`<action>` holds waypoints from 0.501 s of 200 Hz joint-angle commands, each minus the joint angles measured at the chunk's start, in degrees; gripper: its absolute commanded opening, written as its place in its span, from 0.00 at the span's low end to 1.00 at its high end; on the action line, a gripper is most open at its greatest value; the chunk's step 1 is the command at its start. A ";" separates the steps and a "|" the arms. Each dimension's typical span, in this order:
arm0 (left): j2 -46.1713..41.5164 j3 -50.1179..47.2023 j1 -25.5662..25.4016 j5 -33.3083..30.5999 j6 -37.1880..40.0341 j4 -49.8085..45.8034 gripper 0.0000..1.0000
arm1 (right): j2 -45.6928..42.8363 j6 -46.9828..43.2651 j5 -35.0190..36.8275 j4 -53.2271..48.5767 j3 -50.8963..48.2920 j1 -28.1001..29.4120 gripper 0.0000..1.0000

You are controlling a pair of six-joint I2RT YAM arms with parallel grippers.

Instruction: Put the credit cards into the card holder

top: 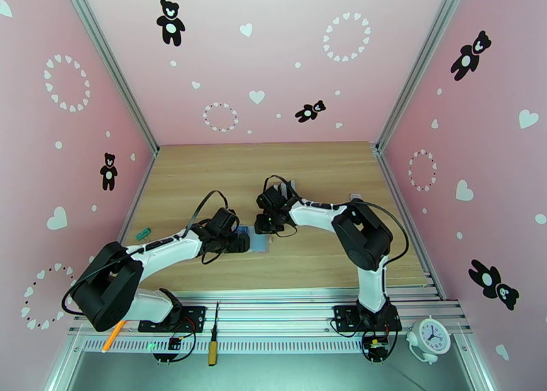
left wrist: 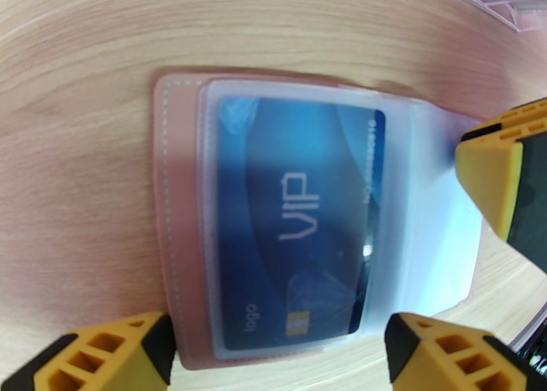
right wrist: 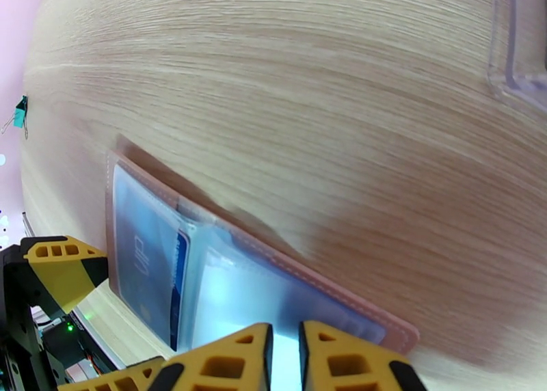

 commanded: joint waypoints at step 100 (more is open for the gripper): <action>0.62 -2.53 0.09 7.33 0.37 6.61 0.92 | 3.99 2.58 -2.56 1.01 3.14 1.81 0.18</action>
